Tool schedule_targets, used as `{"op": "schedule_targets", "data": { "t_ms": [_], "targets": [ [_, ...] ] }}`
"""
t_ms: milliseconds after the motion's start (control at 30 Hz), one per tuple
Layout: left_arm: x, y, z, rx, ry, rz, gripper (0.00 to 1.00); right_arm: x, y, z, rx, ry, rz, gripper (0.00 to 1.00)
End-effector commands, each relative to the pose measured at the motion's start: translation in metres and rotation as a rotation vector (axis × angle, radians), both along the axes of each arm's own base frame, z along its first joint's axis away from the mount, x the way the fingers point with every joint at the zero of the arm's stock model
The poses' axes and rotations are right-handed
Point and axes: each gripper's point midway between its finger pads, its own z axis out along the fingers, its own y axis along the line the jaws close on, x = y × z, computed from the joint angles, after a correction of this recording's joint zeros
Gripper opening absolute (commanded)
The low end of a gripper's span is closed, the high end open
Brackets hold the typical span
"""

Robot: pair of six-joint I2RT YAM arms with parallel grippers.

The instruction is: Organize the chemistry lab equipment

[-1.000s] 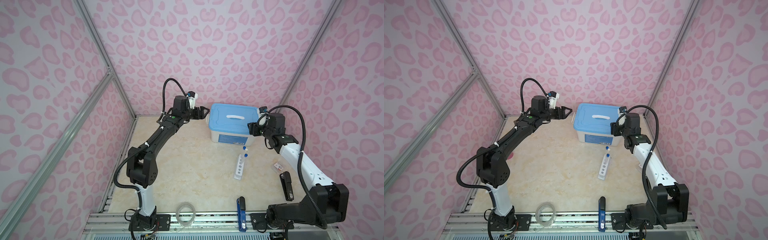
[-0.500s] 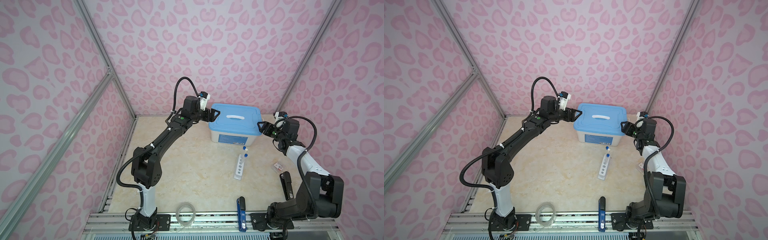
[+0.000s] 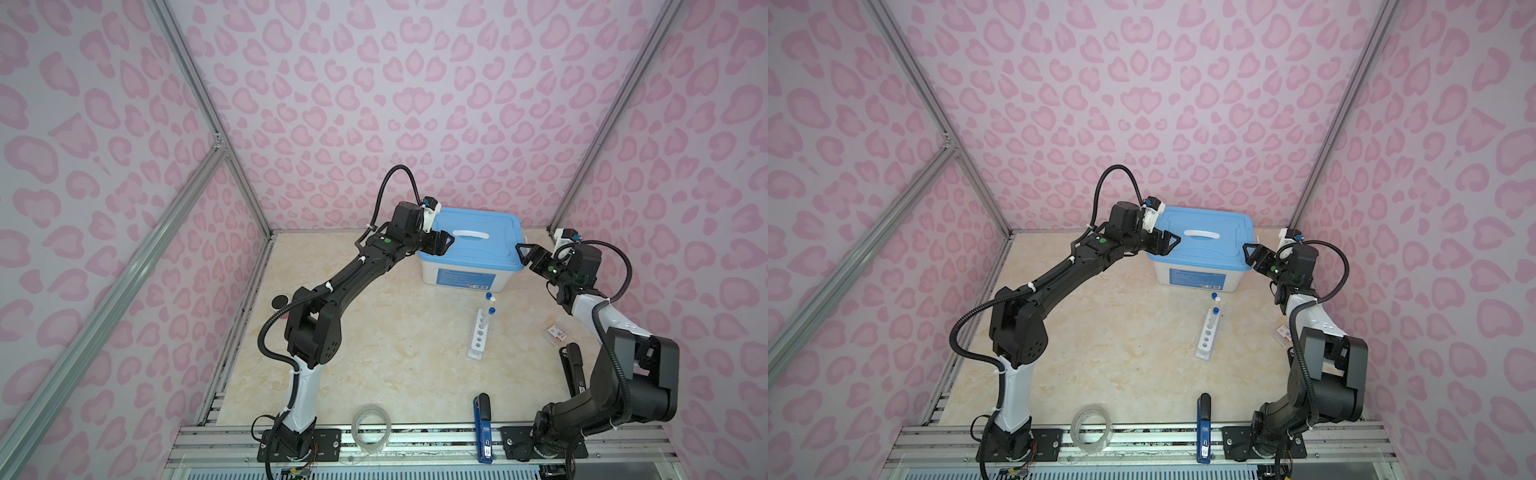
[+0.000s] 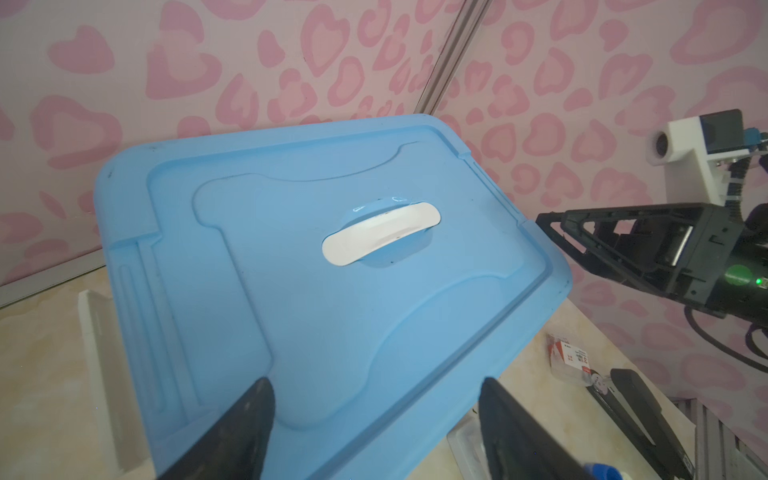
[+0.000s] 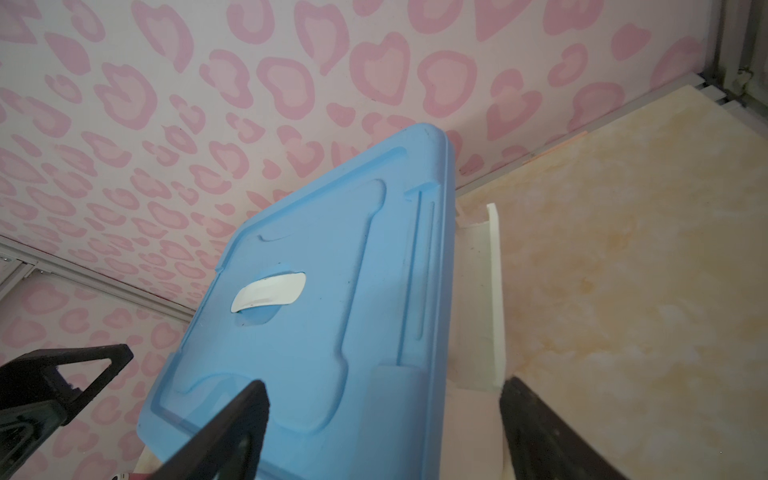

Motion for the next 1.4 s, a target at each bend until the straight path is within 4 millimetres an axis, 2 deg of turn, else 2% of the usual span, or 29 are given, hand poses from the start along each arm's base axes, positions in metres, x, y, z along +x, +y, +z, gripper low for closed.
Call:
{"op": "schedule_targets", "data": {
  "t_ms": [0,433,800,1100,1367],
  "targets": [
    [0.003,-0.002,-0.009,0.048,-0.008,0.004,0.79,0.006,-0.002,0.005,0.017,-0.050,0.001,0.87],
    [0.008,-0.006,-0.023,0.076,0.011,0.029,0.79,0.039,0.002,-0.008,0.182,-0.069,0.103,0.86],
    [0.012,-0.007,-0.018,0.069,-0.003,0.039,0.78,0.045,0.002,-0.017,0.205,-0.024,0.116,0.80],
    [0.013,-0.012,-0.027,0.062,0.015,0.028,0.78,0.042,-0.002,-0.024,0.084,0.070,0.086,0.69],
    [0.013,-0.013,-0.033,0.062,0.023,0.020,0.78,0.039,0.005,-0.030,-0.107,0.189,0.076,0.65]
  ]
}}
